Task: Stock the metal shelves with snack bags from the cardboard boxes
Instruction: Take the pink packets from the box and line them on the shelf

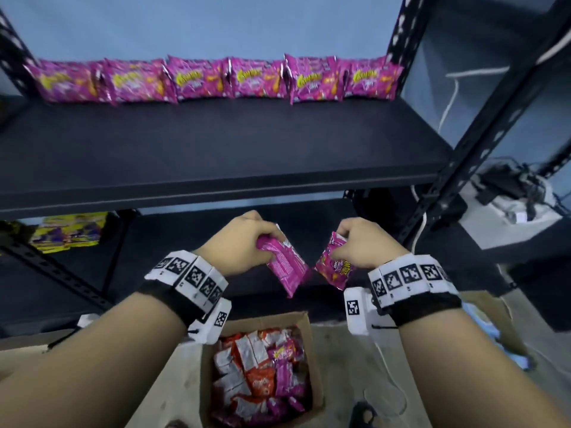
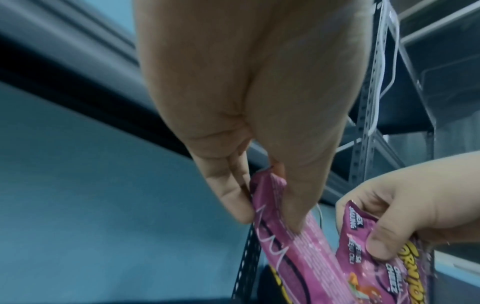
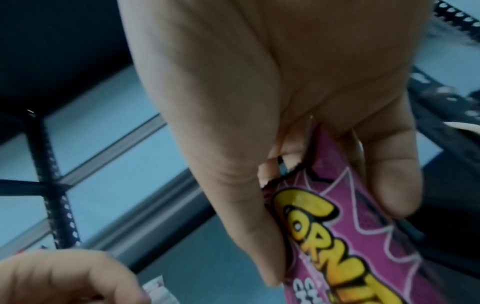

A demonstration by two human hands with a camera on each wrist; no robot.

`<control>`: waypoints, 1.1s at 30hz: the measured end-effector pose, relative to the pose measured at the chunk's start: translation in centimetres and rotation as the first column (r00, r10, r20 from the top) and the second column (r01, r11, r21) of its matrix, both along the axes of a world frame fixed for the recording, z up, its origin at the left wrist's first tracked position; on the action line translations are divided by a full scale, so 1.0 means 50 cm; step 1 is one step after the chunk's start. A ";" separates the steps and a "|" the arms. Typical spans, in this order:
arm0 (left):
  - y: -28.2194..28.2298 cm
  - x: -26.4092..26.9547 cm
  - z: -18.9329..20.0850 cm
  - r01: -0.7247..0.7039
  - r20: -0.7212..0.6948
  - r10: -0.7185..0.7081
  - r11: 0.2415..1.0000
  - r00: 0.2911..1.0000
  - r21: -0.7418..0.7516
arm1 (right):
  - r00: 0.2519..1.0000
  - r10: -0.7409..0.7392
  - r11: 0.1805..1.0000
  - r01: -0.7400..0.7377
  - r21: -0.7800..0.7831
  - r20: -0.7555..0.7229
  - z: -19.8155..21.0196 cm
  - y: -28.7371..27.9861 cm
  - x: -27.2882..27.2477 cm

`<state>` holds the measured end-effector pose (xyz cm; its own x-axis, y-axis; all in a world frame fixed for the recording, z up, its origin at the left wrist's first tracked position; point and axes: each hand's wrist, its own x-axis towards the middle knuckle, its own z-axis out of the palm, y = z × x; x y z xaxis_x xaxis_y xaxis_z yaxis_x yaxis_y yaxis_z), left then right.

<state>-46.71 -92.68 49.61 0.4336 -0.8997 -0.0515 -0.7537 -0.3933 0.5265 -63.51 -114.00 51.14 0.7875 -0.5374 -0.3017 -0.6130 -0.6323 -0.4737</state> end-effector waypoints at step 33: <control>0.194 0.220 0.286 -0.359 0.190 0.564 0.714 0.803 -0.601 | 0.752 -0.049 0.991 -0.047 0.128 0.658 0.197 0.051 0.318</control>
